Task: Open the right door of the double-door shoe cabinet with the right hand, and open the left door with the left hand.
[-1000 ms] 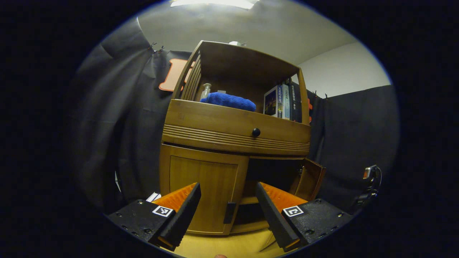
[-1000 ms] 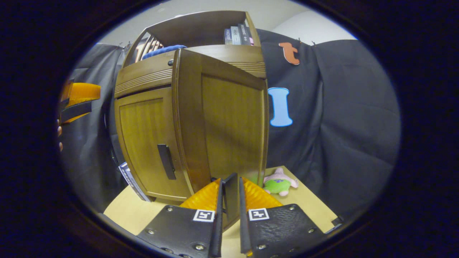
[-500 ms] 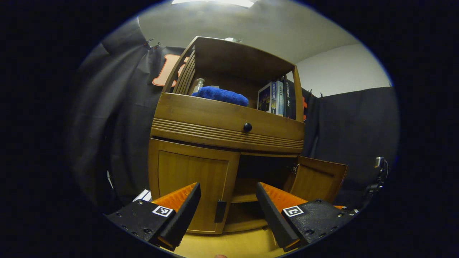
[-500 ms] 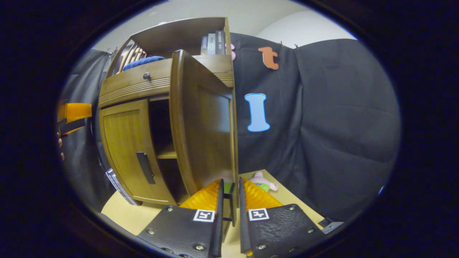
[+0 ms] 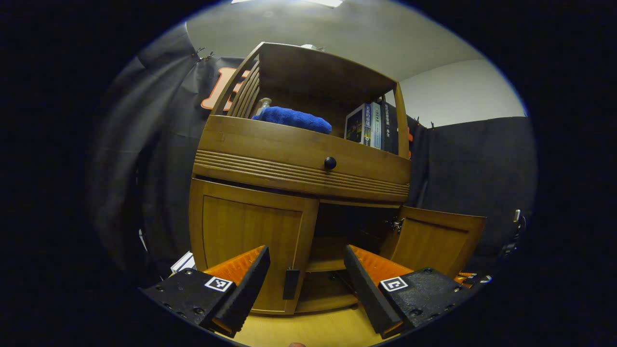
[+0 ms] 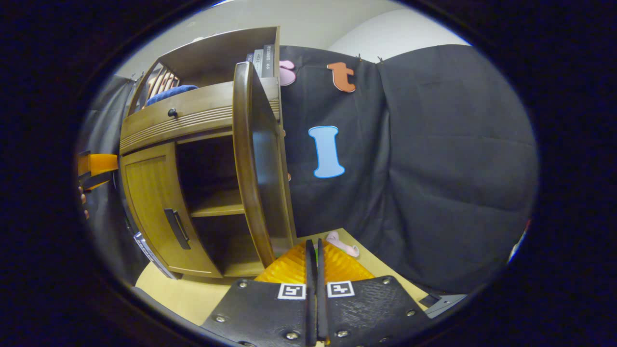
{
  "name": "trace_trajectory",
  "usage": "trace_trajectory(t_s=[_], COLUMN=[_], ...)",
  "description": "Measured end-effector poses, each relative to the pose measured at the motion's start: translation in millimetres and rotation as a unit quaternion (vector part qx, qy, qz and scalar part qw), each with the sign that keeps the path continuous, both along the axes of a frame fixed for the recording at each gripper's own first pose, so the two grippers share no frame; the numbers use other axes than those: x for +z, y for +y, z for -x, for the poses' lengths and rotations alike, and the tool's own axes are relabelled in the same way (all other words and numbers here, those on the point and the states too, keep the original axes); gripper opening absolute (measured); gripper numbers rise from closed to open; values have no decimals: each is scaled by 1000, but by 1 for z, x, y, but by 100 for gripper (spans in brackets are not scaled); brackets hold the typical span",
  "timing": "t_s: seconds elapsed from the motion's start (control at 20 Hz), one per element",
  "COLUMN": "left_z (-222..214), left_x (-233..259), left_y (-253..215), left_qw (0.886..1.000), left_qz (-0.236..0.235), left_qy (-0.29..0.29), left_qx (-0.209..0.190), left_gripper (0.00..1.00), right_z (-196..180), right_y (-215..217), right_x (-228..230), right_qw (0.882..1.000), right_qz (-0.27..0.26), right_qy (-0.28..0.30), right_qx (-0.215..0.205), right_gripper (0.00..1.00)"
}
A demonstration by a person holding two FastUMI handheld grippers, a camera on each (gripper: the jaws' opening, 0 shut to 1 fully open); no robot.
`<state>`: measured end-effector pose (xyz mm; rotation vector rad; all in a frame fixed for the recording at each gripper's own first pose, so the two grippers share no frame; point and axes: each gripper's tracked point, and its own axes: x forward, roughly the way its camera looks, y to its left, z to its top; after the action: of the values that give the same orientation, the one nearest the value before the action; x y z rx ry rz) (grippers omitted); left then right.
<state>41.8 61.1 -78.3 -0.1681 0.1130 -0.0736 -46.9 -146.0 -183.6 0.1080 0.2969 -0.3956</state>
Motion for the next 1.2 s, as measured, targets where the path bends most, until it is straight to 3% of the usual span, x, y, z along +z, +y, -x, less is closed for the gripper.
trace_trajectory(t_s=[0.5, 0.85, 0.95, 1.0, 1.2], left_z=[-62, -98, -104, -104, -109], left_x=[-94, -146, -159, -164, -179], left_y=[8, 1, 3, 5, 8], left_qw=[997, 994, 992, 991, 990], left_qz=[-4, -14, -21, -23, -18], left_qy=[72, 105, 120, 125, 136], left_qx=[25, 28, 32, 33, 29], left_gripper=[94, 71, 72, 64, 50], right_z=[1, 0, 1, 2, 11], right_y=[-23, -29, -32, -34, -50], right_x=[1, -1, 0, 2, 9], right_qw=[1000, 999, 1000, 1000, 1000], right_qz=[5, 0, 0, 0, 2], right_qy=[7, 13, 12, 11, 1], right_qx=[20, 29, 28, 27, 10], right_gripper=[2, 2, 2, 2, 2])
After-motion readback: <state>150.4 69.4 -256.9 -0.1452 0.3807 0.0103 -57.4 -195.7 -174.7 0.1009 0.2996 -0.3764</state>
